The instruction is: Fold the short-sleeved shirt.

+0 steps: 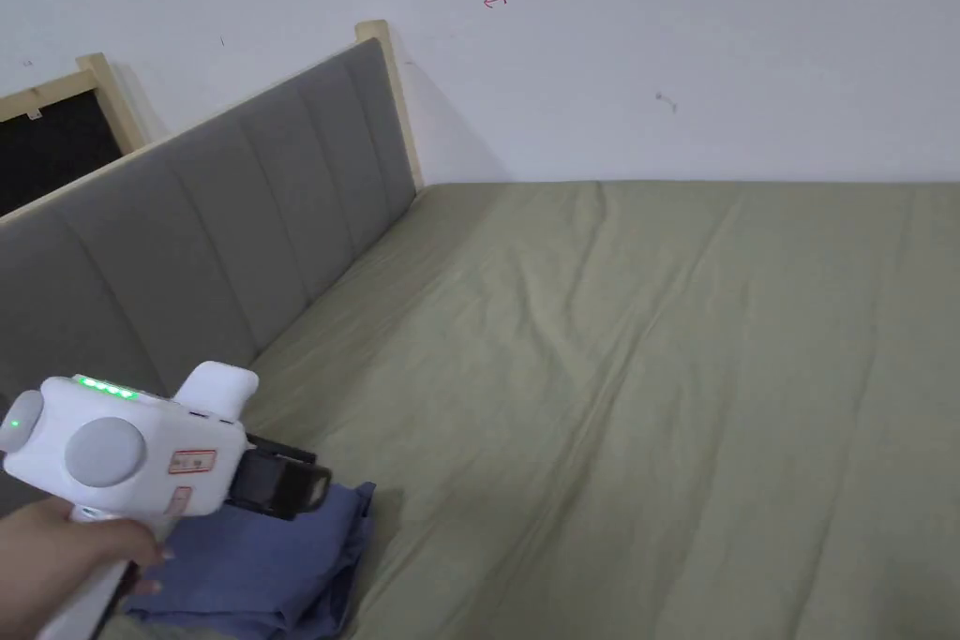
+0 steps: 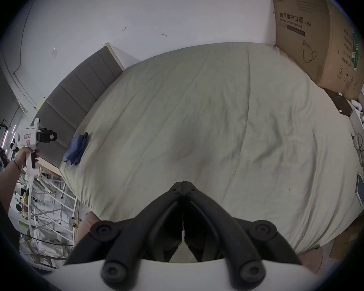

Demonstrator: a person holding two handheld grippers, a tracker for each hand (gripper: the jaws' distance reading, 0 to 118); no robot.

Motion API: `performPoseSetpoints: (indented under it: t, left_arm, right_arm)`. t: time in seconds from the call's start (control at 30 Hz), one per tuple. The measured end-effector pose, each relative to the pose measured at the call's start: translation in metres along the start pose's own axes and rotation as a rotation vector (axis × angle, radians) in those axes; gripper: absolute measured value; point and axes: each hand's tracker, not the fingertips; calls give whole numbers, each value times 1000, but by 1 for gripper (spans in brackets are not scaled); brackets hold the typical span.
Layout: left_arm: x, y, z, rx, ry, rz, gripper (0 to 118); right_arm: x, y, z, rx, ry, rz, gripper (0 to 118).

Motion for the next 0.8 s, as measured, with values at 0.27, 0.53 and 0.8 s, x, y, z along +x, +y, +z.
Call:
performPoseSetpoints:
  t: [0.27, 0.53, 0.8]
  left_arm:
    - [208, -13, 31, 236, -430, -27, 3]
    - [343, 0, 97, 676, -384, -4, 3]
    - [402, -23, 138, 1042, 11, -61, 3]
  right_arm:
    - [-6, 11, 36, 62, 11, 29, 0]
    - [-3, 28, 121, 509, -60, 92, 0]
    - [-13, 4, 151, 1119, -527, 232, 0]
